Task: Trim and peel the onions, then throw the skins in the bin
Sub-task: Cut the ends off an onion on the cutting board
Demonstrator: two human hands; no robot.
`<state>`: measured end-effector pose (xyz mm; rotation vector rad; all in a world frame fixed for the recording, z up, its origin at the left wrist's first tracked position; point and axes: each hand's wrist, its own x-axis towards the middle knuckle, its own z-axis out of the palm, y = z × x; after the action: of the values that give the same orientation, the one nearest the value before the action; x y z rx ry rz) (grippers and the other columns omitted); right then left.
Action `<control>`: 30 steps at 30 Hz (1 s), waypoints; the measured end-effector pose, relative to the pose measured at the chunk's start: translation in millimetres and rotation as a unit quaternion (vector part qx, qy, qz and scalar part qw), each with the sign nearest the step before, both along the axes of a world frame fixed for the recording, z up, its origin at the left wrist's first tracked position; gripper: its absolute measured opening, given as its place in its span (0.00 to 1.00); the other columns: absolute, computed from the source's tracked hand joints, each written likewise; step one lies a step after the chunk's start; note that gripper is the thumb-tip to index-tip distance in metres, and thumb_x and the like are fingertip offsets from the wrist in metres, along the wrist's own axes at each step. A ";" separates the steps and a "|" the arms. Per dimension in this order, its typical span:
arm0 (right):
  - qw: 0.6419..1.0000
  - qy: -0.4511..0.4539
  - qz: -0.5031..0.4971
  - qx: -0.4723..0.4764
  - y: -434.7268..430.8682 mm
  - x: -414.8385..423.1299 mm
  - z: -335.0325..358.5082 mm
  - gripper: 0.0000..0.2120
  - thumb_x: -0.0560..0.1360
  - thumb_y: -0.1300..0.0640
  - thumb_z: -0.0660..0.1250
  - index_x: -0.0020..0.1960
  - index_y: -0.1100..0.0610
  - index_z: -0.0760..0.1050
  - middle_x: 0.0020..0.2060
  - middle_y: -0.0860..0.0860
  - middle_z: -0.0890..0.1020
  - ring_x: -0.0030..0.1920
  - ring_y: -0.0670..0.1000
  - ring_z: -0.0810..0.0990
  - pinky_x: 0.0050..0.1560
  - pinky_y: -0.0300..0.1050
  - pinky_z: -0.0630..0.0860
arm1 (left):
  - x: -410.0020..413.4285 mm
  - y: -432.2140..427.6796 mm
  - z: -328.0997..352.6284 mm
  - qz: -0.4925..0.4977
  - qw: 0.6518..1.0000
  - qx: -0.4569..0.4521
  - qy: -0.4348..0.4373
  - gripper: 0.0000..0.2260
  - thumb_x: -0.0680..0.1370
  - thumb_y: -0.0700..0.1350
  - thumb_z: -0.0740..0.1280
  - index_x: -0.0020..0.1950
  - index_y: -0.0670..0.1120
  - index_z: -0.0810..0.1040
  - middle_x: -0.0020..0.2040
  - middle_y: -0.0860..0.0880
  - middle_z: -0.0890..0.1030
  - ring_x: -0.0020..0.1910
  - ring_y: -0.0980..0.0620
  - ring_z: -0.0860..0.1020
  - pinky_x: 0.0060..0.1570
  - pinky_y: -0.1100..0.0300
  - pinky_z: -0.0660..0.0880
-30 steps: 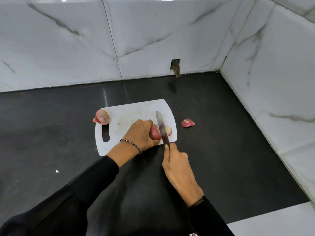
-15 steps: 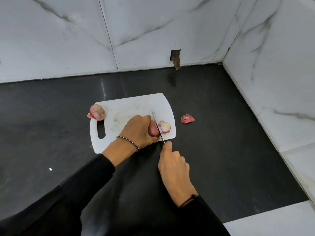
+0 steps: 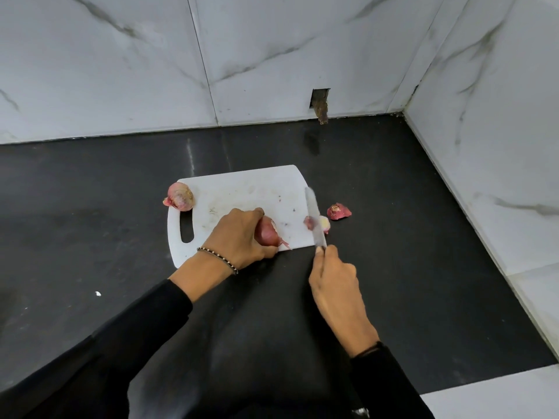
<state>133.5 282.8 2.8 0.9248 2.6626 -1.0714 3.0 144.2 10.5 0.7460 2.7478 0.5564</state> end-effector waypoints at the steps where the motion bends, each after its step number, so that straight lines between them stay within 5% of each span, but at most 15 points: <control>1: 1.000 0.017 -0.009 -0.005 1.4 1.6 2.6 0.15 0.86 0.47 0.48 0.53 0.57 0.66 0.40 0.55 0.74 0.42 0.57 0.77 0.47 0.61 0.78 | -0.1 -1.1 -0.5 -0.002 1.000 0.005 0.001 0.23 0.66 0.60 0.75 0.52 0.47 0.75 0.45 0.48 0.80 0.43 0.48 0.77 0.39 0.59 0.68; 5: 0.999 0.030 0.029 -0.006 -4.2 1.7 8.1 0.16 0.86 0.45 0.48 0.52 0.55 0.67 0.40 0.55 0.77 0.39 0.56 0.78 0.44 0.61 0.79 | 5.5 -3.9 3.0 0.001 1.000 0.016 0.005 0.27 0.67 0.59 0.76 0.59 0.46 0.75 0.50 0.47 0.81 0.47 0.46 0.77 0.46 0.55 0.74; 12: 0.990 -0.033 0.133 -0.004 -30.8 -6.6 2.7 0.16 0.87 0.46 0.48 0.58 0.57 0.67 0.49 0.58 0.79 0.50 0.61 0.80 0.51 0.61 0.78 | 18.5 -28.3 4.3 0.055 0.997 0.062 -0.004 0.29 0.64 0.55 0.79 0.61 0.46 0.76 0.52 0.48 0.81 0.51 0.46 0.79 0.52 0.53 0.76; 19: 0.999 0.005 -0.021 -0.035 5.5 -1.2 -4.2 0.17 0.86 0.46 0.48 0.53 0.58 0.68 0.42 0.54 0.75 0.43 0.58 0.78 0.49 0.61 0.78 | 26.5 -54.8 6.1 0.133 0.986 0.099 0.019 0.30 0.65 0.57 0.78 0.62 0.48 0.76 0.51 0.49 0.82 0.48 0.49 0.78 0.51 0.53 0.77; 22: 0.999 0.038 0.004 -0.029 0.2 -5.7 4.2 0.16 0.86 0.47 0.49 0.52 0.57 0.68 0.40 0.54 0.76 0.41 0.57 0.79 0.48 0.60 0.78 | 25.9 -56.4 7.0 0.147 0.986 0.064 0.038 0.30 0.65 0.62 0.75 0.63 0.53 0.74 0.50 0.51 0.81 0.48 0.50 0.77 0.47 0.52 0.78; 26: 0.995 0.012 0.091 -0.026 -28.3 -21.1 9.5 0.14 0.87 0.48 0.48 0.53 0.56 0.65 0.46 0.54 0.74 0.50 0.62 0.77 0.50 0.56 0.74 | 22.6 -53.3 8.6 0.149 0.988 0.038 0.034 0.33 0.65 0.64 0.75 0.66 0.54 0.73 0.53 0.50 0.79 0.51 0.49 0.75 0.49 0.53 0.76; 30: 0.993 -0.005 0.112 -0.024 -35.7 -36.5 4.1 0.15 0.87 0.49 0.48 0.56 0.58 0.68 0.54 0.59 0.78 0.48 0.58 0.75 0.47 0.51 0.70 | 21.3 -55.6 11.0 0.140 0.988 0.047 0.039 0.34 0.65 0.62 0.76 0.67 0.51 0.73 0.51 0.49 0.78 0.49 0.50 0.75 0.50 0.53 0.77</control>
<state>97.0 247.1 6.9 0.6016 2.6408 -1.0703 24.4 88.6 21.5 0.4084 2.9380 0.7313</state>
